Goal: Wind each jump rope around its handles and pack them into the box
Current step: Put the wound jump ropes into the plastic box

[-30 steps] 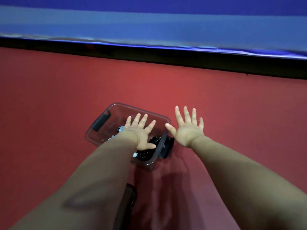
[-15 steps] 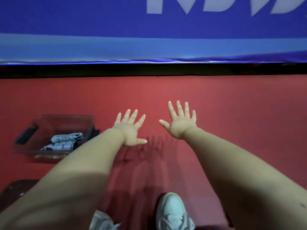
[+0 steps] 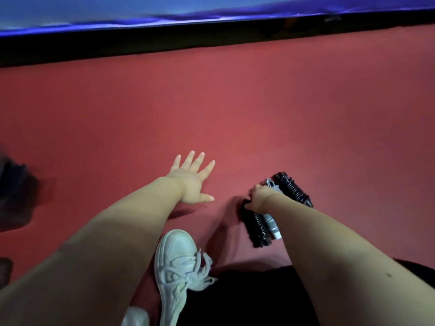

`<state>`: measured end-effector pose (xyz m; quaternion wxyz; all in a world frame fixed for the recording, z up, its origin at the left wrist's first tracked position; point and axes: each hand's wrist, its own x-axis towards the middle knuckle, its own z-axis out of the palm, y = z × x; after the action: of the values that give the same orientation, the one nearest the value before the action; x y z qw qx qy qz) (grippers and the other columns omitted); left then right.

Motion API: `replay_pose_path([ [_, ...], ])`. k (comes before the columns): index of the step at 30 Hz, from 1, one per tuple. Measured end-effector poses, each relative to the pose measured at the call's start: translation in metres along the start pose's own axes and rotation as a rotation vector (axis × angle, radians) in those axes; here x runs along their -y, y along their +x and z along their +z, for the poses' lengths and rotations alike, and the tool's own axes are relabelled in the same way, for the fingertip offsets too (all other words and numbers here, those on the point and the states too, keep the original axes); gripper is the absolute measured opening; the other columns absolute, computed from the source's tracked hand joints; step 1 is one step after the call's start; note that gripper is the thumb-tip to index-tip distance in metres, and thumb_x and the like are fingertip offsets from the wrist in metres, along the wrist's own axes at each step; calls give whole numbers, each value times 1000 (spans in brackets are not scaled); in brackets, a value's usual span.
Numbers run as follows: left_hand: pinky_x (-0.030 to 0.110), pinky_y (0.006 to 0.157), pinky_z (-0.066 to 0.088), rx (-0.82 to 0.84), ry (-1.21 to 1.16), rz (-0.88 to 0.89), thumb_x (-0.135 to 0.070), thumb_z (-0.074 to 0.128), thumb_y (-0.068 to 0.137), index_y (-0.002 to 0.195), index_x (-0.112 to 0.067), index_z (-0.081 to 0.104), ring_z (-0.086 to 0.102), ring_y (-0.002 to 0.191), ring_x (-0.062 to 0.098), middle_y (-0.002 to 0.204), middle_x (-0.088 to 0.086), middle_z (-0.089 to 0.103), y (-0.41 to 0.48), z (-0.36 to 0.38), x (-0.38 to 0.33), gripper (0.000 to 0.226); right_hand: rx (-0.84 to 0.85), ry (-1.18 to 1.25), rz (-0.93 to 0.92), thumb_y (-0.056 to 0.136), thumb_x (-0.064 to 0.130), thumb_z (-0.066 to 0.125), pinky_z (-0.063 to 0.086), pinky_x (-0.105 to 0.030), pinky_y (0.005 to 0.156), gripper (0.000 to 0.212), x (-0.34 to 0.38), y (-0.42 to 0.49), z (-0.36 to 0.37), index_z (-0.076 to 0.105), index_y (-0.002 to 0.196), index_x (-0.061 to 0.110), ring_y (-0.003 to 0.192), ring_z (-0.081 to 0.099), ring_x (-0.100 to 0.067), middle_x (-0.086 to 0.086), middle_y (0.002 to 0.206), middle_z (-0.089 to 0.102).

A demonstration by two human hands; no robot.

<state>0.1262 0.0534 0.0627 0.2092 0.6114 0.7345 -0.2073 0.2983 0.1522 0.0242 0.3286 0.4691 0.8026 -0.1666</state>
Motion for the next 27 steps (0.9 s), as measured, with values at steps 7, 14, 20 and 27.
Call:
replay_pose_path([
  [7,50,117,-8,43,-34,26,-65,42,88,148,-28,-19,-22,143,28,157,6,-23,16,16,-13,93,-82,105,116,95,20,48,39,-36,100,44,8,7,45,37,135,6,127,46,-29,-13,138,46],
  [14,46,118,-5,86,-68,-44,-55,46,92,150,-25,-13,-16,145,25,159,3,-16,11,17,6,88,-175,110,52,87,14,50,44,-36,92,41,18,9,37,35,125,7,118,51,-33,-16,126,51],
  [20,40,119,3,47,-225,-114,-48,49,94,151,-22,-10,-4,147,22,160,1,-9,-2,1,28,85,-274,174,-140,82,22,60,42,-39,83,57,46,-5,-19,30,130,14,107,55,-35,-14,117,55],
  [27,32,115,24,-139,-566,-196,-39,55,93,153,-19,6,26,142,22,158,6,19,-45,-16,72,80,-347,118,-496,81,29,63,36,-34,79,61,99,-43,-77,28,130,22,96,57,-33,-9,108,61],
])
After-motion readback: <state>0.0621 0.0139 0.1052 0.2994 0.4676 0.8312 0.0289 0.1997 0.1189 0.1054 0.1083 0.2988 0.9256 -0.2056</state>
